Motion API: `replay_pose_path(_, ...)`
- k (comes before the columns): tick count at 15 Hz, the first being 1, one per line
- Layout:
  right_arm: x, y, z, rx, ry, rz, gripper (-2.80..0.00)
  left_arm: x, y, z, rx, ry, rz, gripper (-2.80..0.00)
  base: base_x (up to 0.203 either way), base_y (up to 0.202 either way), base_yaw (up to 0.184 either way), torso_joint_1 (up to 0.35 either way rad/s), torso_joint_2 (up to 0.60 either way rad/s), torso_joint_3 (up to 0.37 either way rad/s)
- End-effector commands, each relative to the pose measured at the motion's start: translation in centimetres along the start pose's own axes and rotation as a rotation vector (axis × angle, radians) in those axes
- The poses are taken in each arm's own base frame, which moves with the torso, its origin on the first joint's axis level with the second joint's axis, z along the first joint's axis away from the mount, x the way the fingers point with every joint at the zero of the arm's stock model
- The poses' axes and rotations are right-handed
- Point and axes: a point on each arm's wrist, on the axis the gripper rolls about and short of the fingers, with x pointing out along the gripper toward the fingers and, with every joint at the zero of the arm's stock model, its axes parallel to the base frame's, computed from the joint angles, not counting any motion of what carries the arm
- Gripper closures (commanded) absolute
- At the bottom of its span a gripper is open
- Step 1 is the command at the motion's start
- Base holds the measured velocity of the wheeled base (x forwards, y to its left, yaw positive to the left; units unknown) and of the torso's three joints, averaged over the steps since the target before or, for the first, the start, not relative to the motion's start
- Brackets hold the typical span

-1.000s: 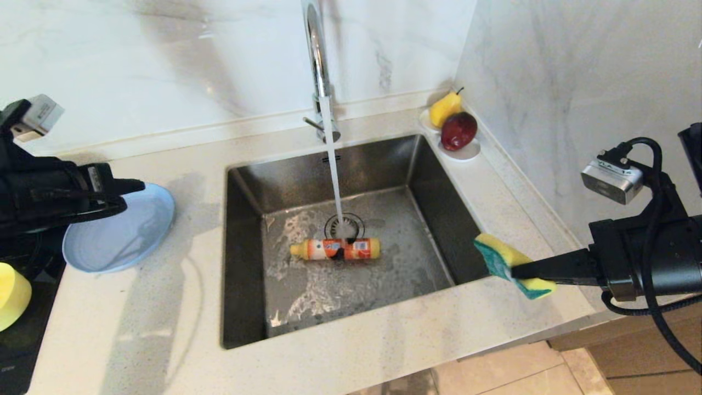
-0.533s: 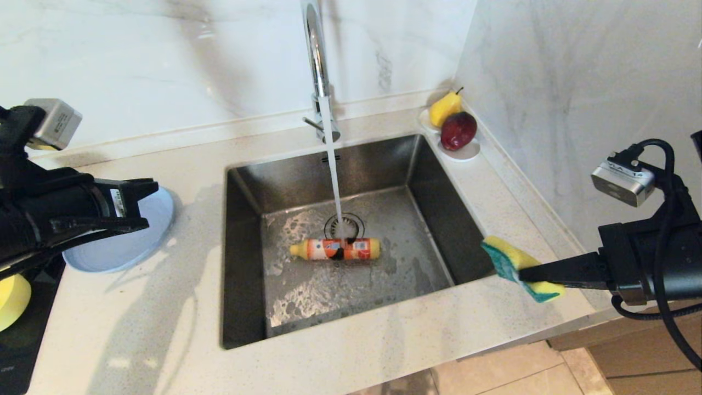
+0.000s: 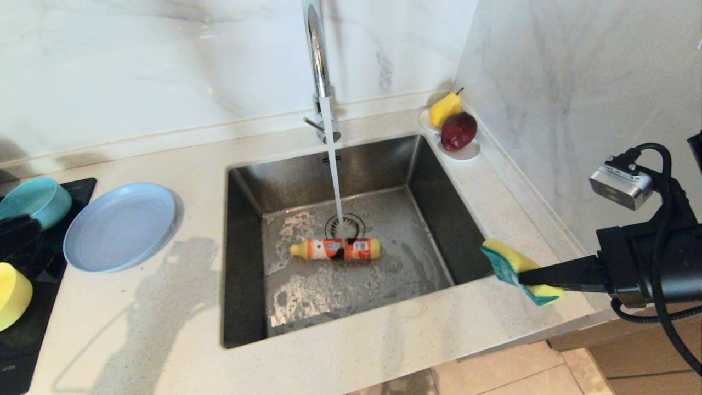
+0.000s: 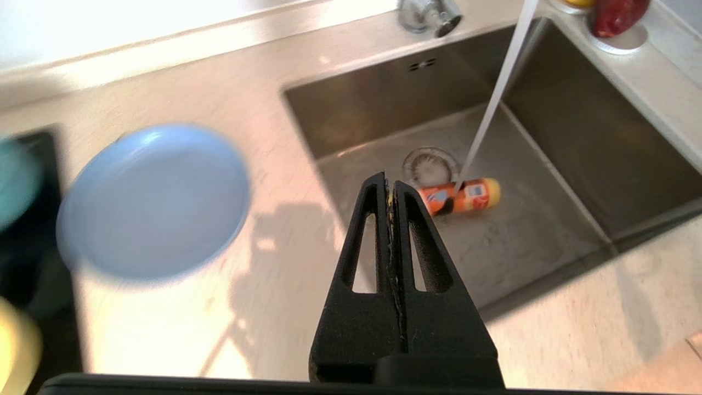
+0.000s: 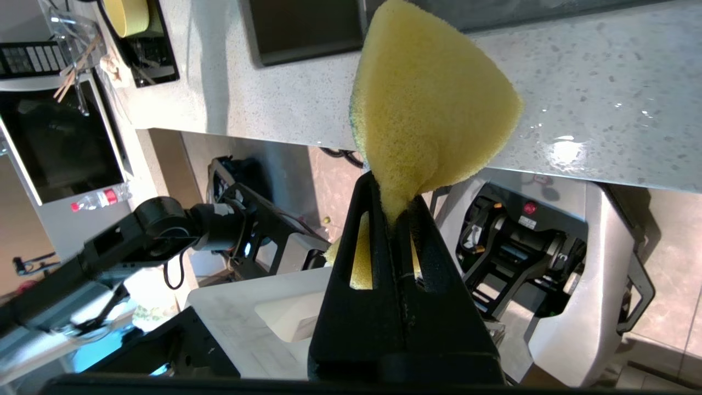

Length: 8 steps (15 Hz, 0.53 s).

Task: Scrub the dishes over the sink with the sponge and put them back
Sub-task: Put down the sponge

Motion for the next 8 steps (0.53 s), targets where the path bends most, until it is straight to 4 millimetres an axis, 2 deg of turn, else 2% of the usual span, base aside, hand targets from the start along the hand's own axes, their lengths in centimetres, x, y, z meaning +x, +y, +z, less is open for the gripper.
replay_pose_path(1,-0.1,-0.1,-0.2,0.003,-0.002,-0.014,0.00,-5.2,-0.2,-2.0,-0.010,-0.101,0.102,0.00,0.000,0.000,0.000,0.000,0.00,0.000)
replay_pose_path(3,0.1,-0.3,-0.4,0.010,0.006,-0.019,0.00,-6.6,-0.1,-3.6,-0.028,-0.110,0.240,0.00,0.000,0.000,0.000,0.000,0.00,0.000)
replay_pose_path(6,0.3,-0.6,-0.8,0.016,0.016,-0.028,0.00,-7.3,-0.1,-6.3,-0.032,-0.071,0.400,0.00,0.000,0.000,0.000,0.000,0.00,0.000)
replay_pose_path(8,0.3,-0.6,-0.8,0.016,0.009,-0.041,0.00,-7.6,-0.3,-8.5,-0.029,-0.036,0.444,0.00,0.000,0.000,0.000,0.000,0.00,0.000)
